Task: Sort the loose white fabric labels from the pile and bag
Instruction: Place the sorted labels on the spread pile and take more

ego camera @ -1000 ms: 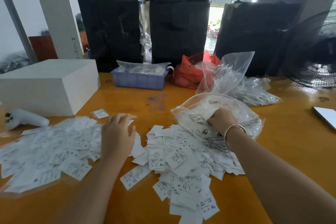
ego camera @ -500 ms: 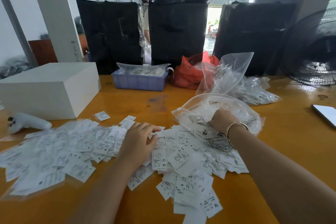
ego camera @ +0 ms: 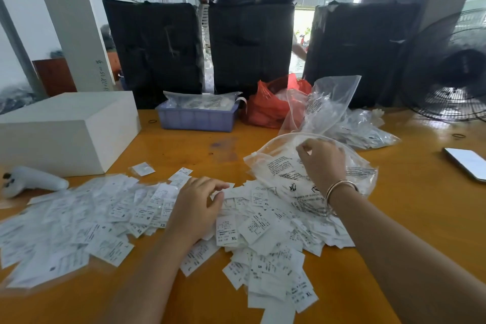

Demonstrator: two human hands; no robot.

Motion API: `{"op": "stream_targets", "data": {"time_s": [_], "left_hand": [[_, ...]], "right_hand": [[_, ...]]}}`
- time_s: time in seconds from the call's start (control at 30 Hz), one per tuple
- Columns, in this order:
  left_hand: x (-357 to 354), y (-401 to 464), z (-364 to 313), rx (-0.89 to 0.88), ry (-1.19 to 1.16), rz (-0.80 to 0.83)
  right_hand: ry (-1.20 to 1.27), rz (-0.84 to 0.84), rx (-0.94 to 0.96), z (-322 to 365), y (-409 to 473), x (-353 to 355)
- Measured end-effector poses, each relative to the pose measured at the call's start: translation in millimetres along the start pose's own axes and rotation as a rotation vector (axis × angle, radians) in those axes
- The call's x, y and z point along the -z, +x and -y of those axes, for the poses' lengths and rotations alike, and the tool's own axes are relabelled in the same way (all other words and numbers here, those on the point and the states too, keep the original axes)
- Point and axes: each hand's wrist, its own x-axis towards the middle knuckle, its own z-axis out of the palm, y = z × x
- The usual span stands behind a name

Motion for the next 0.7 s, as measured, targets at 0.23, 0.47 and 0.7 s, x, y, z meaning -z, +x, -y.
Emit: {"op": "stream_targets", "data": {"time_s": [0.23,0.47,0.7], "left_hand": [[7,-3,-20,0.085,-0.419,0.166],[2,-3,-32,0.282,-0.723,0.163],[-10,-2,-27,0.424,-0.636,0.042]], "right_hand": [[0.989,0.364,0.003,52,-65,-2],[1.029,0.475,-0.13,54,-88,-18],[0.841,0.456,-0.111,58,-92,-19]]}}
